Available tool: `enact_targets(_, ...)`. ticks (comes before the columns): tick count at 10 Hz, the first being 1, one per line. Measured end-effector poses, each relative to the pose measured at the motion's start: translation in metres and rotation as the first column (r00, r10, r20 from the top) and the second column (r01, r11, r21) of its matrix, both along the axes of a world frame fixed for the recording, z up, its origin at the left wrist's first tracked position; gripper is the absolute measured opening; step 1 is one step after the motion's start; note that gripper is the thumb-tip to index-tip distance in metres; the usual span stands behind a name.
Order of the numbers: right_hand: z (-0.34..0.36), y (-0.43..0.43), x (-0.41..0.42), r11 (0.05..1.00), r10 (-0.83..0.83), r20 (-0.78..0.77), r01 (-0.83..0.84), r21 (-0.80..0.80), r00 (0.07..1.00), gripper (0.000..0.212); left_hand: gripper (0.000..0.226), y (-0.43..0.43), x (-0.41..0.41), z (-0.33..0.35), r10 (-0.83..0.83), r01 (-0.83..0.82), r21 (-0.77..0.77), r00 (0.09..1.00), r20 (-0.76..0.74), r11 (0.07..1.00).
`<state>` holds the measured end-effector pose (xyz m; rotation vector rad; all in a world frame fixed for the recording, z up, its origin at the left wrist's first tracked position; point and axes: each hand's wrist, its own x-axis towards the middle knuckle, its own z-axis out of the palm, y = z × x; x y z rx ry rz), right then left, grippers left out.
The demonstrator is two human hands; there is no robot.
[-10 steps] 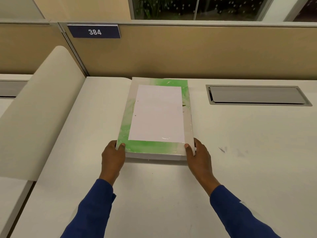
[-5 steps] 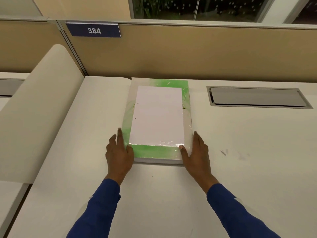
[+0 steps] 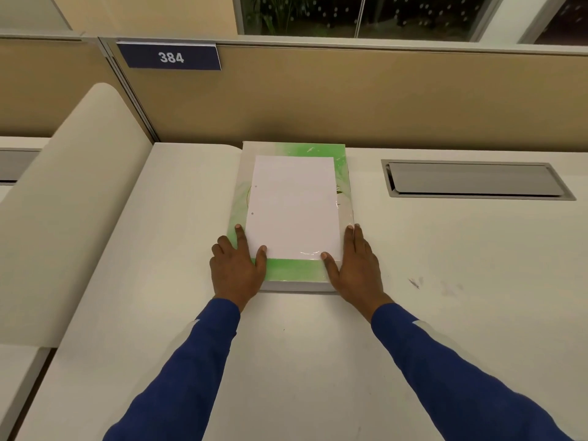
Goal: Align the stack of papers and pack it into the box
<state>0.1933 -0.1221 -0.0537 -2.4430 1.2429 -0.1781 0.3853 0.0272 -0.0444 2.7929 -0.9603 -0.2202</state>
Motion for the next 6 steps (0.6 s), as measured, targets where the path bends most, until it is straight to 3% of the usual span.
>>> enact_targets(2,0.008,-0.016,0.012,0.999,0.016,-0.065,-0.014,0.035,0.998,0.087,0.087,-0.014,0.014,0.002,-0.038,0.039,0.064,0.999,-0.017,0.997)
enact_targets(4,0.016,-0.027,0.001,0.983,0.023,-0.057,-0.013,0.181,0.998,0.09,0.093,-0.019,0.01,0.008,-0.009,0.01,0.198,1.0,-0.005,0.98)
enact_targets(6,0.019,-0.016,-0.06,0.994,0.094,-0.057,-0.09,0.066,0.994,0.086,0.087,0.004,-0.06,0.003,-0.056,0.06,-0.103,0.998,0.043,0.993)
